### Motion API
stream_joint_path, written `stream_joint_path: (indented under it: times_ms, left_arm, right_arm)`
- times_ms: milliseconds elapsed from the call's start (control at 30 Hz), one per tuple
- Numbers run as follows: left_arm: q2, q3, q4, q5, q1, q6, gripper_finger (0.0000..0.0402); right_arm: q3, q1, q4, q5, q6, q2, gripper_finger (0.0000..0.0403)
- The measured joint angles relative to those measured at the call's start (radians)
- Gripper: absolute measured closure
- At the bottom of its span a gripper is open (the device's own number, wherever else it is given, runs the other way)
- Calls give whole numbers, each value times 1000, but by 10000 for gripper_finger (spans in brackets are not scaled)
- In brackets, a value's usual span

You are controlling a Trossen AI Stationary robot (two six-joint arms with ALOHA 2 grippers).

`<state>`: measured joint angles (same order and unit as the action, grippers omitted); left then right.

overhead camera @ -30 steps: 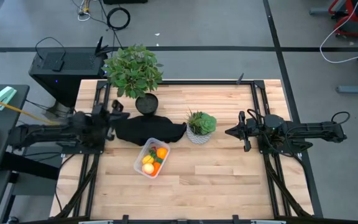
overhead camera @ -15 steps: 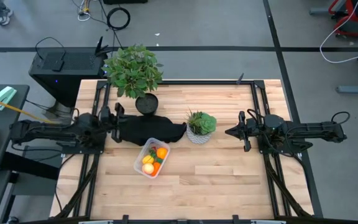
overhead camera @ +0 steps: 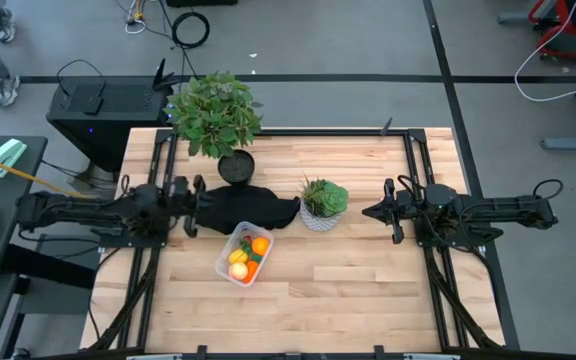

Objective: Pick and placing Produce into tupperware
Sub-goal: Return to Home Position

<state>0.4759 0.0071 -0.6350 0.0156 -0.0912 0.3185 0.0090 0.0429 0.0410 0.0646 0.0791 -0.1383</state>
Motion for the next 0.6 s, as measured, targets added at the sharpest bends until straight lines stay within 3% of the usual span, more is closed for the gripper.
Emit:
stream_joint_path:
  times_ms: [333, 600]
  left_arm:
    - [0, 22, 112, 15, 52, -34, 401]
    - [-47, 246, -18, 36, 59, -341, 401]
  right_arm:
    - [0, 0, 0, 0, 0, 0, 380]
    - [0, 0, 0, 0, 0, 0, 380]
